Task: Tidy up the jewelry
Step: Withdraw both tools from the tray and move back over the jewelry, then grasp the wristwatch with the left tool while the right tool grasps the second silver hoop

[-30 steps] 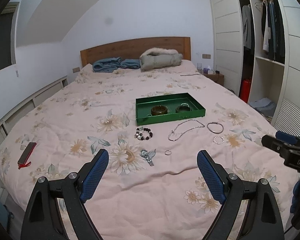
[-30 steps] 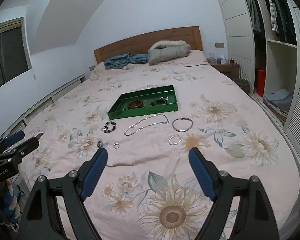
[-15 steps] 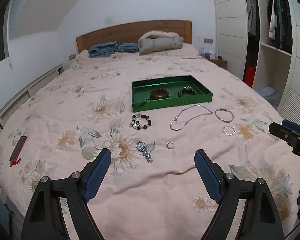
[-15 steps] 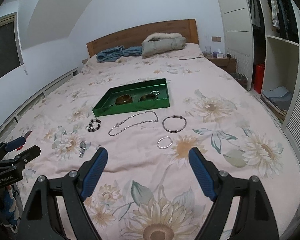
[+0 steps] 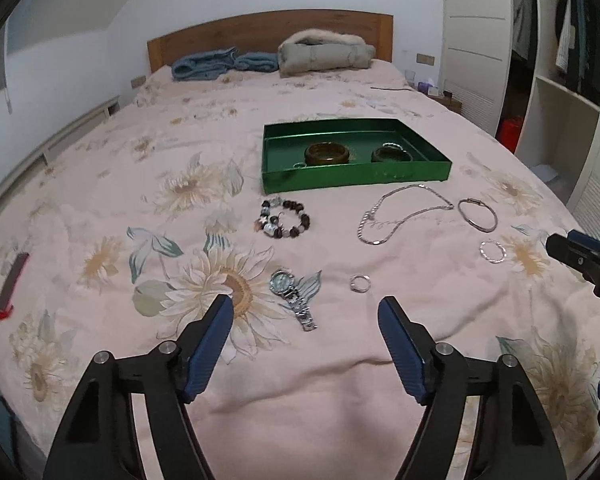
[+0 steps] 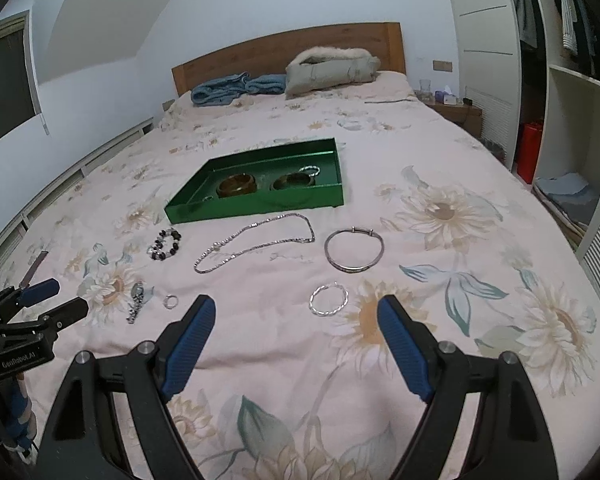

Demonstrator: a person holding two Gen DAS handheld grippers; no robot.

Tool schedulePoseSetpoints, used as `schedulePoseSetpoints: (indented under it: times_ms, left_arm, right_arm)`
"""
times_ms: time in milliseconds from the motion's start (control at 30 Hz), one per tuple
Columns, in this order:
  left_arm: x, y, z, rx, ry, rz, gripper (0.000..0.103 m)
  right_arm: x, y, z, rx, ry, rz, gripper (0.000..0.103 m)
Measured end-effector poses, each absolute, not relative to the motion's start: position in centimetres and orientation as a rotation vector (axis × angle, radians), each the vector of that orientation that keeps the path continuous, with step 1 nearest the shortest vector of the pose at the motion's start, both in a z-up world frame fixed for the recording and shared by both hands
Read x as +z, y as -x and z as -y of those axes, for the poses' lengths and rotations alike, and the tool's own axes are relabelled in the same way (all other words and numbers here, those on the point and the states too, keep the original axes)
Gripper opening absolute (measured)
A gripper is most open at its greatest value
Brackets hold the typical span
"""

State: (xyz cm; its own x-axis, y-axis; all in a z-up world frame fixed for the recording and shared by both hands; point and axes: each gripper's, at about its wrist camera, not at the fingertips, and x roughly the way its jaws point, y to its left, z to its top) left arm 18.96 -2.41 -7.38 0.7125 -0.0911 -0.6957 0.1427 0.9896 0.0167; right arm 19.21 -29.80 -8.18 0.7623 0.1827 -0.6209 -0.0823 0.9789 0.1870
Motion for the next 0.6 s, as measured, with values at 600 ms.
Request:
schedulePoseSetpoints:
  times_ms: [600]
  left_arm:
    - [-12.7,-23.4,1.2,-0.225,0.017,-0.888,0.059]
  right_arm:
    - [-13.0,-22.9,31.7,0.144,-0.130,-0.769,0.082]
